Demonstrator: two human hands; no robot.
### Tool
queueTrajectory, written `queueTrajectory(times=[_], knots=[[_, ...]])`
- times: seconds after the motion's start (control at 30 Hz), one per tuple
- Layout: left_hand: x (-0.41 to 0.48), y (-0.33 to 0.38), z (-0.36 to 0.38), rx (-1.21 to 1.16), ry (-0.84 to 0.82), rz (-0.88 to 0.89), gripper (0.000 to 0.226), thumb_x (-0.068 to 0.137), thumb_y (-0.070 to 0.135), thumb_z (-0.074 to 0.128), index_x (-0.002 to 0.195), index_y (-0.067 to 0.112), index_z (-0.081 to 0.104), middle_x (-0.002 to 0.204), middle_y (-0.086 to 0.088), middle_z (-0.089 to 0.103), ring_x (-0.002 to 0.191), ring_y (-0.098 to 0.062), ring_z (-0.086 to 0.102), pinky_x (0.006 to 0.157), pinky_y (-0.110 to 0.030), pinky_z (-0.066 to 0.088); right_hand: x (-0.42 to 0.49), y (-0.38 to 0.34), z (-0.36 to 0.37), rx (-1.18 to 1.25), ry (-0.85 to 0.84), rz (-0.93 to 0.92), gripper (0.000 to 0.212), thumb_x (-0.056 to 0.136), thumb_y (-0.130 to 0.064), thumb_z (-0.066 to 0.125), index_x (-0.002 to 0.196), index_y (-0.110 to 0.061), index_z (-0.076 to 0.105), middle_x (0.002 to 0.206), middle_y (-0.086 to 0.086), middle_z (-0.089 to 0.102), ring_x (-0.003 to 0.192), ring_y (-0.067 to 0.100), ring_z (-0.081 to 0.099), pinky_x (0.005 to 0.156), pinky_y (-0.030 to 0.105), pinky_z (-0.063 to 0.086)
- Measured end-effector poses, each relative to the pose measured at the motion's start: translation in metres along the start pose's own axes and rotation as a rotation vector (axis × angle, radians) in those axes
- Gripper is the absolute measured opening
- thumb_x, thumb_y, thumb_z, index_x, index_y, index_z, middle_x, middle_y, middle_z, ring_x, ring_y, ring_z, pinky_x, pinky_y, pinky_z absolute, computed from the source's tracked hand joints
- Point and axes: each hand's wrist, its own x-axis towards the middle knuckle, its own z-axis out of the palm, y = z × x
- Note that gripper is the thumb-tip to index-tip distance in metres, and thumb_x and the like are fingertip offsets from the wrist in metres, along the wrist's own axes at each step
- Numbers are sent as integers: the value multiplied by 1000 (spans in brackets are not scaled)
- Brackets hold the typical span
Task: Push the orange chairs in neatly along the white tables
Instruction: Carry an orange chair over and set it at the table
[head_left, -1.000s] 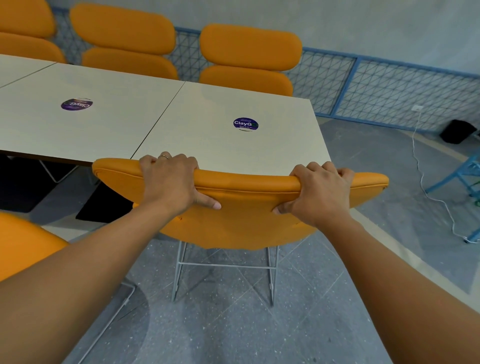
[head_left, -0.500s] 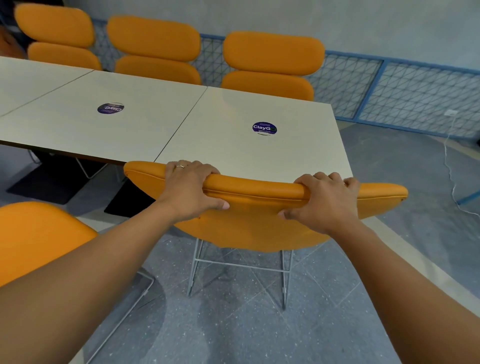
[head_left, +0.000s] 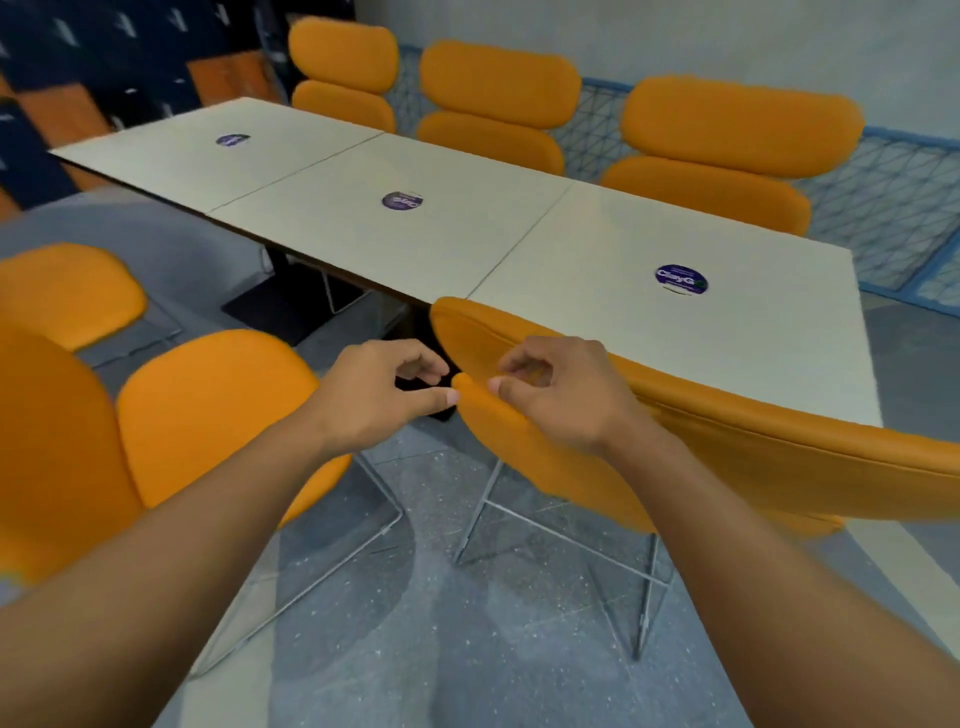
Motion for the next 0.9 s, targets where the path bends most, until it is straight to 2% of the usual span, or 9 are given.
queueTrajectory(times=[0.13,0.27,0.4,0.5,0.57,0.63,0.77,0.9], knots=[[-44,-42,-29,17,38,-92,33,82,43,71,109,26,64,109,12,64,103,-3,56,78,-10,38,5,-26,53,-25,-194,-14,23,85,-44,75,102,-27,74,97,-13,70,86,-1,60,74,25,49],[-89,-85,-59,20,74,-174,30,82,39,72,107,25,64,109,10,65,103,-6,57,77,-8,38,0,-52,108,-42,-324,-7,29,86,-45,75,108,-27,71,100,-12,68,90,1,61,74,22,48],[-137,-130,-95,51,98,-226,33,82,40,72,110,24,64,110,10,65,101,-3,56,72,-3,37,-5,-91,161,-43,-417,-13,30,87,-49,73,109,-30,68,105,-12,66,102,11,62,91,40,53],[-176,-164,-132,57,130,-255,34,82,41,72,110,24,64,110,10,65,103,-6,56,77,-9,39,-8,-134,203,-55,-503,-48,38,90,-51,69,119,-26,66,112,-10,64,108,16,60,96,45,51],[-200,-185,-160,74,156,-262,35,81,41,72,110,23,65,108,9,66,105,-8,57,83,-18,43,-10,-165,229,-61,-524,-72,40,91,-50,68,122,-26,66,113,-9,65,107,16,60,96,45,51],[-225,-202,-189,91,189,-256,36,80,41,73,110,21,66,106,8,67,103,-8,58,85,-21,45,-11,-196,257,-61,-525,-96,39,92,-47,68,122,-23,66,112,-9,65,103,14,60,94,43,50],[-266,-232,-244,131,244,-228,36,80,41,73,109,21,67,104,10,67,102,-4,59,78,-10,42,-13,-254,302,-53,-524,-124,37,92,-45,68,122,-23,66,112,-9,66,95,12,61,89,42,50],[-298,-257,-294,169,296,-227,35,79,46,72,107,25,68,102,15,67,99,4,58,69,0,38,-9,-302,337,-45,-501,-155,38,94,-47,66,125,-26,64,118,-10,64,98,13,59,87,38,49]])
